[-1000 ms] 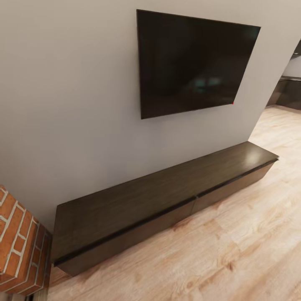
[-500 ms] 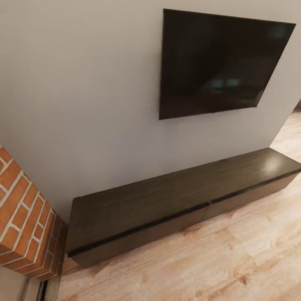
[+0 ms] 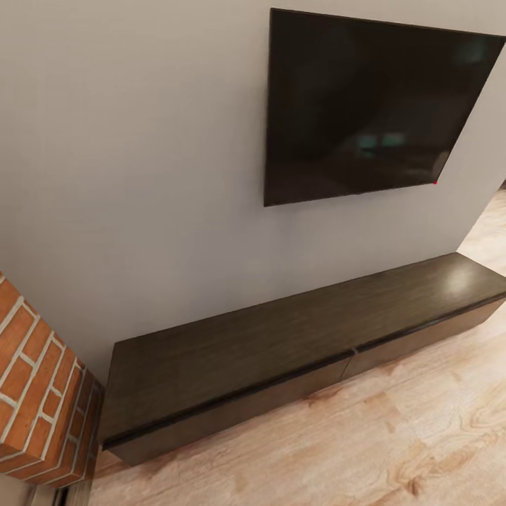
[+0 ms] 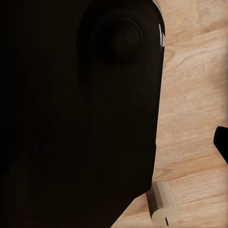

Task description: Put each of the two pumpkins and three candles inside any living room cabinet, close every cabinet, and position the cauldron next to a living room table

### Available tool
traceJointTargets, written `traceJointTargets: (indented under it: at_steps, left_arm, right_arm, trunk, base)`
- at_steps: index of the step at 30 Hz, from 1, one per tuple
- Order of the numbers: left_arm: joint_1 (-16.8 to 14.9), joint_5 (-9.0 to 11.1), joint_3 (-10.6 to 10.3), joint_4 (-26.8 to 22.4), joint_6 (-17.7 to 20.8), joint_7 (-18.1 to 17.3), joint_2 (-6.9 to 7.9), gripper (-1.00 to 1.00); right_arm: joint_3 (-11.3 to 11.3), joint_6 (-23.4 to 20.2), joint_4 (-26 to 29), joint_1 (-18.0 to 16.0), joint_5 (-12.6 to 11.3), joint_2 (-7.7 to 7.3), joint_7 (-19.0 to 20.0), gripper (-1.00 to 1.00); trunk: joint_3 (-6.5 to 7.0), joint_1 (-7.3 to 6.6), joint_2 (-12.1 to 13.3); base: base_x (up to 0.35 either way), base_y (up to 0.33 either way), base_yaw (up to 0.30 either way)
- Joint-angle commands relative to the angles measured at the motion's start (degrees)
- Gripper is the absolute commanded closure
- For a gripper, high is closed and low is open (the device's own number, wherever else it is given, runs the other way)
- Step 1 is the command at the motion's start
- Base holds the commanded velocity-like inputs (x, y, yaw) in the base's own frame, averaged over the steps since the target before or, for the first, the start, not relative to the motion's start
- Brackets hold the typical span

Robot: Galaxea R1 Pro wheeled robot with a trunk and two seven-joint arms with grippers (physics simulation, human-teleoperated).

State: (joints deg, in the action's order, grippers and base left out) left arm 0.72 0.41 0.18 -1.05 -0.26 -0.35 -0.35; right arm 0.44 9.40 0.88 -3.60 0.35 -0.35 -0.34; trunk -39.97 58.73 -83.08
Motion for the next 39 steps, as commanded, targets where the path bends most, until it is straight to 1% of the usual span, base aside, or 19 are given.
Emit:
traceJointTargets:
  at_steps: [1,3,6,7,8,9,10,13,17,20,22,23,25,27,31,32,35,39]
  left_arm:
    - [0.0,0.0,0.0,0.0,0.0,0.0,-0.03,-1.00]
    - [0.0,0.0,0.0,0.0,0.0,0.0,-0.01,-1.00]
    - [0.0,0.0,0.0,0.0,0.0,0.0,-0.07,-1.00]
    - [0.0,0.0,0.0,0.0,0.0,0.0,-0.10,-1.00]
    - [0.0,0.0,0.0,0.0,0.0,0.0,-0.13,-1.00]
    - [0.0,0.0,0.0,0.0,0.0,0.0,-0.35,-1.00]
    - [0.0,0.0,-0.1,-0.1,-0.1,0.0,-0.50,-1.00]
    - [0.0,-0.4,-0.1,-1.7,0.1,0.2,-0.82,-1.00]
    - [-0.5,-0.7,-0.3,-6.5,0.6,0.5,-0.39,-1.00]
    - [-1.1,-1.0,-0.3,-10.9,0.9,0.5,-0.13,-1.00]
    - [-1.3,-1.2,-0.3,-12.9,1.0,0.5,-0.11,-1.00]
    - [-1.6,-1.5,-0.7,-12.6,1.4,0.9,-0.02,-1.00]
    - [-1.4,-1.8,-1.3,-11.9,2.0,1.4,0.21,-1.00]
    - [-1.3,-1.6,-2.0,-12.1,2.2,1.1,0.29,-1.00]
    - [-1.8,-1.4,-0.6,-13.4,0.9,0.4,1.30,-1.00]
    - [-1.9,-1.4,-0.3,-13.7,0.6,0.3,1.35,-1.00]
    - [-2.0,-1.4,-0.3,-14.7,-0.4,0.0,1.52,-1.00]
    - [-2.1,-1.5,-0.3,-16.0,-0.4,-0.1,1.57,-1.00]
  right_arm:
    - [0.0,0.0,0.0,0.0,0.0,0.00,0.0,-1.00]
    - [0.0,0.1,0.0,0.0,0.0,0.00,0.0,-1.00]
    - [0.0,0.1,-0.1,0.0,1.0,-0.01,0.0,-1.00]
    - [0.0,0.1,-0.2,0.0,1.8,0.00,0.0,-1.00]
    - [0.0,0.1,-0.2,0.0,2.2,0.00,0.0,-1.00]
    - [0.0,0.1,-0.2,0.0,3.6,0.00,0.0,-1.00]
    - [0.0,0.2,-0.2,0.0,4.2,0.03,0.1,-1.00]
    - [0.0,0.2,-0.2,0.0,5.1,0.12,0.1,-1.00]
    - [-0.1,0.2,0.0,0.0,5.3,0.02,0.1,-1.00]
    - [-0.2,0.3,0.4,0.0,5.3,-0.53,0.1,-1.00]
    - [-0.2,0.3,0.5,0.0,5.3,-0.80,0.1,-1.00]
    - [0.0,0.7,0.8,-0.2,5.6,-1.13,0.1,-1.00]
    - [0.0,1.1,0.8,-0.3,5.5,-1.07,0.2,-1.00]
    - [0.0,0.8,0.8,-0.3,5.4,-0.91,0.2,-1.00]
    - [0.0,-0.2,0.7,-0.6,5.3,-0.70,0.2,-1.00]
    - [0.0,-0.3,0.7,-0.6,5.3,-0.70,0.2,-1.00]
    - [0.0,-0.3,0.7,-0.7,5.3,-0.70,0.2,-1.00]
    - [0.1,-0.3,0.7,-0.7,5.3,-0.75,0.2,-1.00]
  trunk:
    - [0.00,0.00,0.0]
    - [0.00,0.00,0.0]
    - [0.00,0.00,0.0]
    - [0.00,0.00,0.0]
    - [0.00,0.00,0.0]
    - [0.00,0.00,0.0]
    - [0.00,0.00,0.0]
    - [0.00,0.00,0.0]
    - [0.00,0.00,0.0]
    - [0.00,0.00,0.0]
    - [0.00,0.00,0.0]
    - [0.00,0.00,0.0]
    - [0.00,0.00,0.0]
    - [0.00,0.00,0.0]
    - [0.00,0.00,0.0]
    - [0.00,0.00,0.0]
    - [0.00,0.00,0.0]
    - [0.00,0.00,0.0]
  base:
    - [0.003,-0.001,0.000]
    - [0.030,-0.001,0.000]
    - [0.126,0.000,0.000]
    - [0.074,0.000,0.000]
    - [0.059,0.000,0.000]
    - [0.024,0.000,0.000]
    - [0.015,0.000,0.000]
    - [0.007,0.000,0.000]
    - [0.001,0.000,0.000]
    - [0.000,0.000,0.000]
    - [0.000,0.000,0.000]
    - [0.000,0.000,0.000]
    - [0.000,0.000,0.000]
    - [0.000,0.000,0.000]
    - [0.000,0.000,0.000]
    - [0.000,0.000,0.000]
    - [0.000,0.000,0.000]
    - [0.000,0.000,0.000]
